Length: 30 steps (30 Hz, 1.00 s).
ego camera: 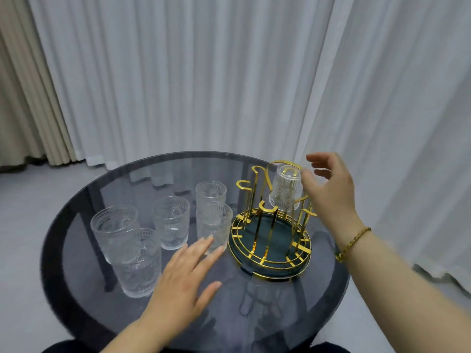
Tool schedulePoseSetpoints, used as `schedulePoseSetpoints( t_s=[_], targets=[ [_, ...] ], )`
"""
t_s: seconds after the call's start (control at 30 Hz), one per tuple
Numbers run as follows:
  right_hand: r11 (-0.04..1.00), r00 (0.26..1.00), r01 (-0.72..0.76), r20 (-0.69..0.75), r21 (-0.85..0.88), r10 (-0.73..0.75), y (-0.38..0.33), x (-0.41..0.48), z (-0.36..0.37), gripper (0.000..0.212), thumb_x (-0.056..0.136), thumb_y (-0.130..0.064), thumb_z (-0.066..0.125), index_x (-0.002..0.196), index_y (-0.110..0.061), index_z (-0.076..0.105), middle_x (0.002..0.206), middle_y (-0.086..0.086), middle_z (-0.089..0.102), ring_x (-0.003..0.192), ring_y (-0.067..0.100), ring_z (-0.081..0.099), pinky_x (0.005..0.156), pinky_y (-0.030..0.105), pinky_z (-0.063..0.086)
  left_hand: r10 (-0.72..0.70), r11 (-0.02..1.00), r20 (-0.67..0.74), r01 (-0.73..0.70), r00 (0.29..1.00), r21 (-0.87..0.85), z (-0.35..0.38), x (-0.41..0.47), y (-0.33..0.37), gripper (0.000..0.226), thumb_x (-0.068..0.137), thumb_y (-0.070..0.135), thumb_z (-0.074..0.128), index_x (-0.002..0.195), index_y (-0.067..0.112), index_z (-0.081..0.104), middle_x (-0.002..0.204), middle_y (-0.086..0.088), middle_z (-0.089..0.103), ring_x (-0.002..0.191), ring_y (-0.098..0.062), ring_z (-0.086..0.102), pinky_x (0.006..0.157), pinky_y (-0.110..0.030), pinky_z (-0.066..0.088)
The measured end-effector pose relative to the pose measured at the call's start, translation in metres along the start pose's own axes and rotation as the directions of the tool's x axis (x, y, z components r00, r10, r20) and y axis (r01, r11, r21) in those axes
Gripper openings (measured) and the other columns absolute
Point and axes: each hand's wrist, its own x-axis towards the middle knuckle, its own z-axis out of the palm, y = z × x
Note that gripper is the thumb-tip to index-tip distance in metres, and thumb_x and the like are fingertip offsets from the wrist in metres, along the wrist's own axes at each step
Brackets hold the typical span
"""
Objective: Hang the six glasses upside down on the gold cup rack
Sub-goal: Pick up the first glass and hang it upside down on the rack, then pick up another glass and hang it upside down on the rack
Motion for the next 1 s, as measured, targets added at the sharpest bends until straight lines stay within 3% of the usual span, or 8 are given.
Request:
schedulePoseSetpoints(
  t_s=[0.17, 0.37, 0.47, 0.53, 0.6, 0.67, 0.77, 1.0],
  targets=[
    [0.992, 0.988, 0.041, 0.141, 0.12, -0.058, -0.029, -0.065, 0.041, 0.026, 0.076, -0.003, 0.059, 0.087, -0.025, 0.05, 0.082, -0.012, 0.051, 0.08, 0.005, 0.051, 0.071, 0.007, 0.041, -0.063, 0.998, -0.08, 0.065, 0.995, 0.021, -0.015, -0.052, -0.022, 0.057, 0.094, 0.045, 0.015, 0.1, 0.015, 0.064, 0.106, -0.009, 0.069, 0.109, -0.016, 0.043, 0.107, -0.017, 0.013],
    [0.975, 0.935, -0.151, 0.343, 0.16, 0.088, -0.029, -0.127, 0.101, 0.041, 0.075, -0.003, 0.061, 0.08, -0.039, 0.043, 0.085, -0.008, 0.051, 0.083, 0.015, 0.052, 0.072, 0.006, 0.039, -0.248, 0.966, -0.184, 0.258, 0.951, 0.031, -0.021, -0.099, -0.06, 0.076, 0.093, 0.048, 0.012, 0.072, 0.007, 0.072, 0.078, -0.009, 0.074, 0.09, -0.015, 0.048, 0.1, -0.005, 0.016],
    [0.953, 0.882, -0.262, 0.437, 0.149, 0.174, -0.023, -0.151, 0.129, 0.044, 0.074, -0.009, 0.064, 0.086, -0.042, 0.038, 0.093, -0.013, 0.049, 0.09, 0.012, 0.05, 0.075, 0.002, 0.037, -0.416, 0.903, -0.155, 0.427, 0.896, 0.046, -0.017, -0.113, -0.081, 0.061, 0.092, 0.046, 0.027, 0.089, 0.004, 0.07, 0.094, -0.014, 0.072, 0.098, -0.025, 0.062, 0.098, -0.031, 0.042],
    [0.929, 0.803, -0.351, 0.548, 0.119, 0.233, -0.019, -0.166, 0.146, 0.048, 0.073, -0.016, 0.067, 0.101, -0.039, 0.036, 0.109, -0.009, 0.046, 0.103, 0.009, 0.045, 0.085, 0.007, 0.034, -0.562, 0.822, -0.116, 0.569, 0.819, 0.037, -0.016, -0.111, -0.09, 0.039, 0.086, 0.03, 0.054, 0.115, 0.004, 0.057, 0.124, -0.018, 0.059, 0.118, -0.034, 0.052, 0.103, -0.049, 0.038],
    [0.899, 0.718, -0.432, 0.632, 0.077, 0.29, -0.018, -0.179, 0.163, 0.066, 0.071, -0.023, 0.07, 0.123, -0.031, 0.029, 0.127, -0.004, 0.038, 0.116, 0.006, 0.038, 0.097, 0.016, 0.029, -0.609, 0.792, -0.017, 0.609, 0.793, 0.032, -0.011, -0.109, -0.098, 0.051, 0.087, 0.03, 0.053, 0.132, 0.01, 0.038, 0.144, -0.011, 0.038, 0.135, -0.026, 0.031, 0.114, -0.043, 0.02],
    [0.884, 0.678, -0.463, 0.667, 0.062, 0.308, -0.02, -0.187, 0.178, 0.086, 0.068, -0.028, 0.072, 0.134, -0.025, 0.018, 0.137, -0.002, 0.032, 0.126, 0.007, 0.031, 0.103, 0.02, 0.025, -0.587, 0.808, 0.007, 0.586, 0.809, 0.066, -0.006, -0.11, -0.105, 0.062, 0.084, 0.05, 0.026, 0.135, 0.015, 0.032, 0.148, -0.005, 0.031, 0.139, -0.019, 0.022, 0.116, -0.037, 0.009],
    [0.893, 0.699, -0.446, 0.647, 0.06, 0.305, -0.027, -0.188, 0.195, 0.101, 0.062, -0.031, 0.076, 0.137, -0.023, 0.008, 0.139, -0.005, 0.033, 0.131, 0.01, 0.029, 0.106, 0.025, 0.027, -0.57, 0.817, 0.033, 0.562, 0.821, 0.124, -0.003, -0.111, -0.109, 0.088, 0.064, 0.057, -0.003, 0.137, 0.019, 0.028, 0.15, 0.0, 0.026, 0.14, -0.015, 0.016, 0.115, -0.033, 0.003],
    [0.897, 0.718, -0.433, 0.57, -0.084, 0.4, -0.036, -0.186, 0.22, 0.113, 0.058, -0.038, 0.076, 0.137, -0.029, -0.003, 0.137, 0.007, 0.041, 0.127, 0.025, 0.037, 0.105, 0.041, 0.034, -0.587, 0.806, 0.049, 0.577, 0.808, 0.132, -0.004, -0.11, -0.111, 0.09, 0.061, 0.055, -0.009, 0.139, 0.021, 0.021, 0.152, 0.002, 0.019, 0.141, -0.013, 0.009, 0.114, -0.032, -0.002]
  ],
)
